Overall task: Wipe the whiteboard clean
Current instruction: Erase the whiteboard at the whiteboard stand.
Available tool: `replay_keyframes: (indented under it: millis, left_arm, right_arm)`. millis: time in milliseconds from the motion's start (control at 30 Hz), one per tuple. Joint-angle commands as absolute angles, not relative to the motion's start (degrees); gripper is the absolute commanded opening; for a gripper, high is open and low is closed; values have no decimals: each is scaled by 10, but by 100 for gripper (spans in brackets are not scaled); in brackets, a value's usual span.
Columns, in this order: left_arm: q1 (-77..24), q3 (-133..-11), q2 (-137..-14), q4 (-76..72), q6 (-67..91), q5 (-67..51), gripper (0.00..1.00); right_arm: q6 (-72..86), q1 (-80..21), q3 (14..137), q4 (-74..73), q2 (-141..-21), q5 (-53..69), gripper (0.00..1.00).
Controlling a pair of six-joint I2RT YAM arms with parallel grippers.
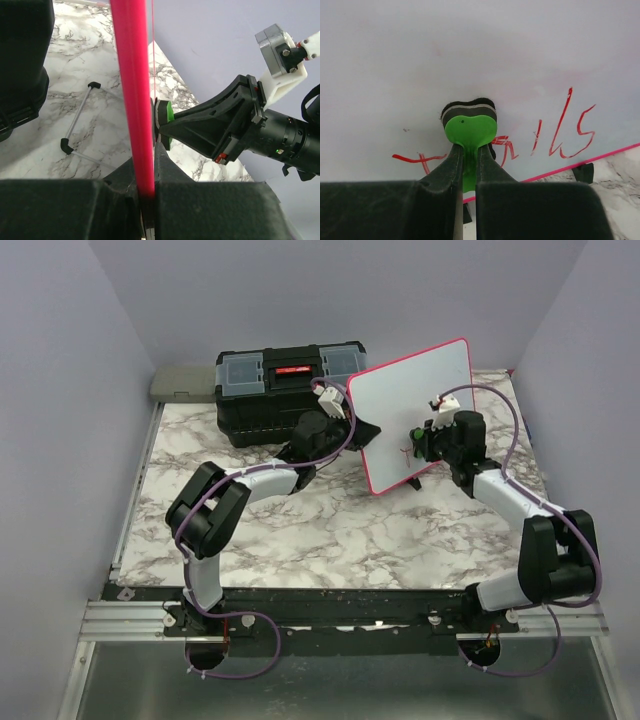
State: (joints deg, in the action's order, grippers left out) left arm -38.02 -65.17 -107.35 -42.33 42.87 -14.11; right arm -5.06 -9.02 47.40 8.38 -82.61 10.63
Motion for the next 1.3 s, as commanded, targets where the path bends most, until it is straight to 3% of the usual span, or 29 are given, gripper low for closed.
replay_keyframes:
  millis: [0, 100, 300, 433, 633, 767, 1000, 1167, 1267]
  left_arm:
    - [-394, -658, -1031, -518, 438, -185, 0]
    - [-394, -656, -1029, -516, 437, -187, 0]
    - [-394, -663, -1038, -517, 443, -189, 0]
    - [-395, -668, -1041, -517, 446, -189, 0]
    - [-394, -666, -1037, -513, 445, -190, 0]
    - [-394, -666, -1039, -513, 444, -192, 0]
    - [-394, -664, -1042, -517, 447, -198, 0]
    - [-394, -669, -1047, -521, 454, -201, 0]
    - [-394, -669, -1048, -521, 455, -202, 0]
  right_arm:
    - [-24, -89, 472, 115, -841, 32, 1]
    - [-46, -89, 476, 101, -844, 73, 1]
    - [-190, -91, 501, -43, -845, 344, 1]
    - [-255, -101, 503, -93, -837, 400, 1]
    - [-343, -102, 550, -205, -882, 344, 1]
    - [-244, -91, 559, -137, -892, 198, 1]
    - [-155, -86, 484, 30, -811, 106, 1]
    - [-137, -86, 489, 28, -827, 135, 1]
    - [-173, -87, 508, -38, -852, 237, 1]
